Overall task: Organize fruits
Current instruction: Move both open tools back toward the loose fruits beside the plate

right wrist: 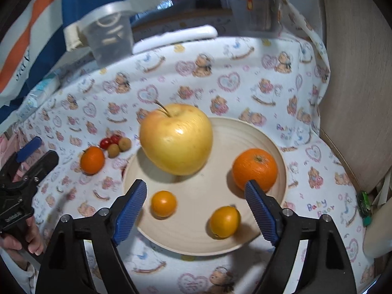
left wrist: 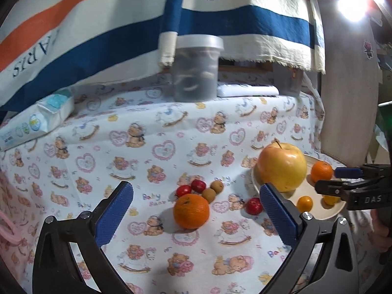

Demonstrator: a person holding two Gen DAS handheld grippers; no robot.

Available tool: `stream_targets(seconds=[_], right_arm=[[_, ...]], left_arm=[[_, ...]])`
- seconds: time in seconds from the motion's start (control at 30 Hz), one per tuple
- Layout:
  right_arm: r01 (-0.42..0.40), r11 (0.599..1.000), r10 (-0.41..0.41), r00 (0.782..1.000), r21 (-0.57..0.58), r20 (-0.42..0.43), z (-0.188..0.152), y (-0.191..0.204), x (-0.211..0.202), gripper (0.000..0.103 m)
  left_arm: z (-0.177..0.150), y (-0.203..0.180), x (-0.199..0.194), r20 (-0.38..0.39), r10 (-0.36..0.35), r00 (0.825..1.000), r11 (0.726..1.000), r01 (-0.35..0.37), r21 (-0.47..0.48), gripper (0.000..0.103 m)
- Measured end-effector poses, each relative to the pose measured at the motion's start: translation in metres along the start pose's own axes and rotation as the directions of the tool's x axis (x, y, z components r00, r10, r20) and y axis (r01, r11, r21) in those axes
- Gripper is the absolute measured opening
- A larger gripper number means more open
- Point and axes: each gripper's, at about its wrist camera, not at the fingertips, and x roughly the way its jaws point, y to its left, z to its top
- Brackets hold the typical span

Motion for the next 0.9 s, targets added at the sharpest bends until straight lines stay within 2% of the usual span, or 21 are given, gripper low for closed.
stream_targets(seconds=[0.07,0.23,0.4,0.57,0.7,0.9], right_arm=[[0.003,1.0,-0.003,1.0,-0.006,0.015,0.0,0.003,-0.001,0.086],[-0.008,1.0,0.01,0.997,-0.026,0.075,-0.001,0.01,-0.008,0.086],[0.03,0.997,-0.018,0.985,-0.066,0.172,-0.007,0.021,-0.016,0.087],[0.016,0.996,0.001,0.981,-0.085,0.195,-0.008,0.024,-0.021,0.087],[-0.001,0.996,0.02,0.979,-0.093,0.203,-0.008,0.025,-0.023,0.087],[0.034,0.994,-0.008,0.971,-0.106,0.24,-0.011,0.03,-0.029,0.087]], left_arm=[[-0.002,0.001,-0.002,0.021,0.024,0.999,1.0,-0.024,-0.002,0.103],[-0.002,0.006,-0.016,0.107,0.035,0.994,0.999,-0.031,-0.038,0.103],[-0.001,0.006,-0.015,0.103,0.046,0.994,0.998,-0.042,-0.041,0.103],[-0.003,0.014,-0.016,0.1,0.038,0.994,0.996,-0.029,-0.089,0.103],[-0.003,0.011,-0.016,0.1,0.046,0.994,0.996,-0.038,-0.076,0.103],[-0.003,0.01,-0.015,0.089,0.057,0.994,0.996,-0.051,-0.074,0.103]])
